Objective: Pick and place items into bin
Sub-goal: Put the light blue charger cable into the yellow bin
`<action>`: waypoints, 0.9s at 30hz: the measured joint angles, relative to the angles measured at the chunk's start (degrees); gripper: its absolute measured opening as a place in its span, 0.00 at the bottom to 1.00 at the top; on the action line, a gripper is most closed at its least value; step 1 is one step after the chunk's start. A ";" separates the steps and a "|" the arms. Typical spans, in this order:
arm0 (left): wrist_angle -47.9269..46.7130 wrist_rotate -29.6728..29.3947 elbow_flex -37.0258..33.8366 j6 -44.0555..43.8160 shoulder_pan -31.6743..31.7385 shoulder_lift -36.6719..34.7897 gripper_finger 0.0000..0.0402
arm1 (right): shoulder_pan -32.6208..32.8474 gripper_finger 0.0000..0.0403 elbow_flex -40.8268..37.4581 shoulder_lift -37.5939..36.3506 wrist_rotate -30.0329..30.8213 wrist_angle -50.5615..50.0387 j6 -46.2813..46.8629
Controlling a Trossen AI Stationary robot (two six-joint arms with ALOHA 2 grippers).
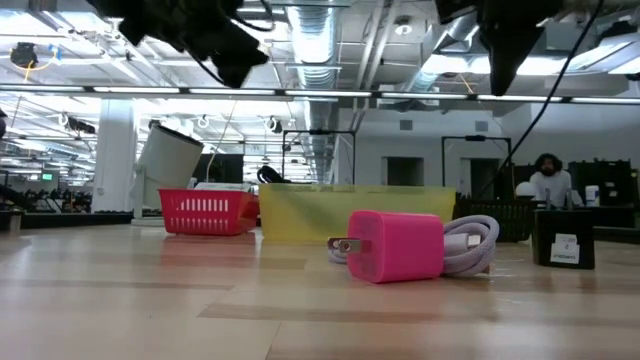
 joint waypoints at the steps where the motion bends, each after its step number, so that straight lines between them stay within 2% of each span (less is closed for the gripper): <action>1: 0.79 0.46 0.00 -0.40 -0.55 1.71 0.31 | 0.55 0.26 0.00 0.00 0.02 -0.04 0.03; 5: 3.76 0.87 0.00 0.12 -2.99 8.64 0.31 | 2.56 0.26 0.00 0.00 0.73 -0.52 -0.19; 9: 5.05 5.32 0.16 3.31 -4.80 14.82 0.31 | 4.31 0.26 0.00 -0.03 1.68 -0.96 -1.93; 13: 4.58 6.56 0.80 6.19 -7.57 20.49 0.31 | 5.76 0.26 0.00 -0.07 1.34 -0.74 -4.33; 19: 4.64 8.35 0.81 22.23 -13.97 26.21 0.31 | 7.13 0.26 0.00 -0.07 -0.83 0.42 -4.94; 22: 5.07 4.98 0.81 28.64 -17.44 27.43 0.31 | 8.18 0.26 -0.04 -0.95 -4.24 3.94 -6.82; 27: 9.15 -8.06 0.81 29.77 -22.20 27.52 0.31 | 9.96 0.26 -0.04 -5.11 -12.95 16.89 -11.92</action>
